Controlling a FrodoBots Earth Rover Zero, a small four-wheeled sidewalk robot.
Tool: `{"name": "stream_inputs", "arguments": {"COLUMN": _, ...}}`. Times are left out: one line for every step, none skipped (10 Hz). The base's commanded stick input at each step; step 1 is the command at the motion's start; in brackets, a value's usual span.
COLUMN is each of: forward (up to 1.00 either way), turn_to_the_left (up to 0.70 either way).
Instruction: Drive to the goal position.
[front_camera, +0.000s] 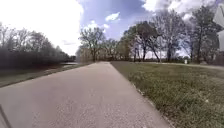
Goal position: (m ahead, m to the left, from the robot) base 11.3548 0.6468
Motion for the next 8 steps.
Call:
{"name": "stream_inputs", "arguments": {"forward": 0.09, "turn_to_the_left": 0.00}}
{"name": "stream_inputs", "arguments": {"forward": 1.00, "turn_to_the_left": 0.00}}
{"name": "stream_inputs", "arguments": {"forward": 1.00, "turn_to_the_left": 0.00}}
{"name": "stream_inputs", "arguments": {"forward": 1.00, "turn_to_the_left": 0.00}}
{"name": "stream_inputs", "arguments": {"forward": 1.00, "turn_to_the_left": 0.00}}
{"name": "stream_inputs", "arguments": {"forward": 1.00, "turn_to_the_left": 0.00}}
{"name": "stream_inputs", "arguments": {"forward": 1.00, "turn_to_the_left": 0.00}}
{"name": "stream_inputs", "arguments": {"forward": 1.00, "turn_to_the_left": 0.00}}
